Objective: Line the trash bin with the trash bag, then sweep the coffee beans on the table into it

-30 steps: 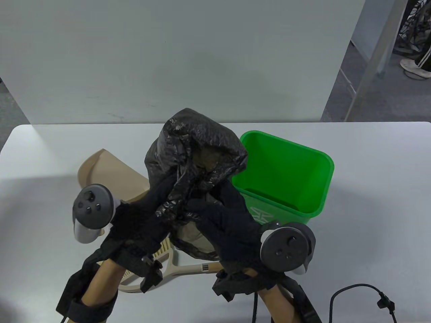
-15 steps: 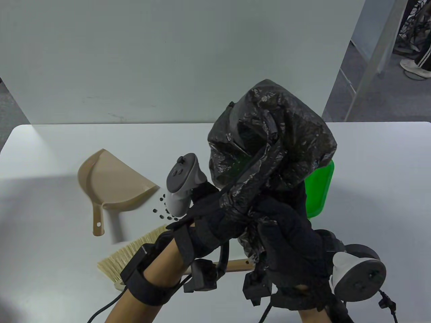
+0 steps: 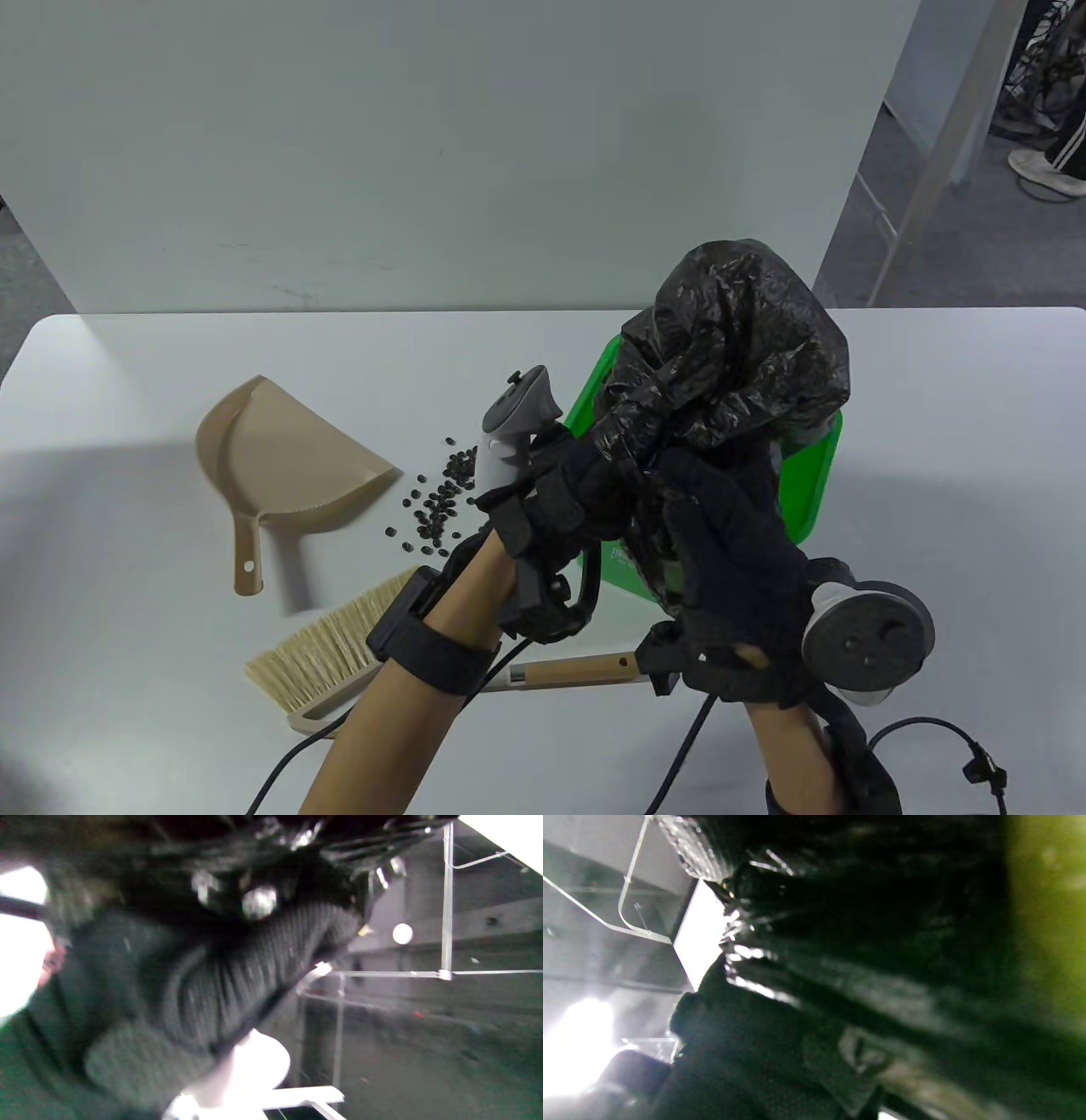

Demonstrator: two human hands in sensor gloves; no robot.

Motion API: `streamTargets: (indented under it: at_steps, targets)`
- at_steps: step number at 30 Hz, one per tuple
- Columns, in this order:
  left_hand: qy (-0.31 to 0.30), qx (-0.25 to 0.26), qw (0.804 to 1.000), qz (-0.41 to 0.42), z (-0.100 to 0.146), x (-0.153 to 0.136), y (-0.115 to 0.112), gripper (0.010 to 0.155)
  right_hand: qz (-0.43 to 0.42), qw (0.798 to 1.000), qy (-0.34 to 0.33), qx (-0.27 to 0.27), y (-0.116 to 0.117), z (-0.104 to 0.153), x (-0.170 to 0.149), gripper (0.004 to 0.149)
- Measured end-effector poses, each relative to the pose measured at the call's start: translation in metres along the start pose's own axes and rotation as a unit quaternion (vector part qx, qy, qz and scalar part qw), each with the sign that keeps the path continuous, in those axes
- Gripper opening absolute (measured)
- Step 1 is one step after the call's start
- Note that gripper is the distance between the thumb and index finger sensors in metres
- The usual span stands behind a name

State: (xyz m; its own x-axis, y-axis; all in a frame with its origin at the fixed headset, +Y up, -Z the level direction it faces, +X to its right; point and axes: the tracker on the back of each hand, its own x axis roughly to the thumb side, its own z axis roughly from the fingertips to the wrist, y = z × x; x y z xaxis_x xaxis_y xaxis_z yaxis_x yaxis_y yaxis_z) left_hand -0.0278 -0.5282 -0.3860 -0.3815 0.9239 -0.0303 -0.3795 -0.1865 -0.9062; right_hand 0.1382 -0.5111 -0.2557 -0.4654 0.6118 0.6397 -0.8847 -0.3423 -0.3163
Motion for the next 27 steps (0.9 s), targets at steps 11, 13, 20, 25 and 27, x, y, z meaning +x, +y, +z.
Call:
streamTargets:
  at_steps: [11, 13, 20, 25, 27]
  targets:
    - [0.194, 0.333, 0.664, -0.64, 0.034, 0.035, 0.001, 0.053, 0.274, 0.945, 0.166, -0.065, -0.028, 0.012, -0.025, 0.039]
    - [0.223, 0.344, 0.607, -0.681, 0.038, 0.032, 0.005, 0.053, 0.4, 0.896, 0.171, -0.094, -0.035, 0.016, -0.035, 0.038]
    - [0.309, 0.349, 0.571, -0.676, 0.048, 0.012, 0.042, 0.053, 0.408, 0.875, 0.247, -0.087, -0.051, 0.024, -0.086, 0.047]
    - [0.332, 0.356, 0.596, -0.638, 0.047, -0.003, 0.067, 0.057, 0.358, 0.881, 0.301, -0.067, -0.053, 0.032, -0.125, 0.049]
    - [0.344, 0.36, 0.597, -0.628, 0.046, -0.005, 0.076, 0.06, 0.319, 0.886, 0.331, -0.059, -0.055, 0.033, -0.138, 0.049]
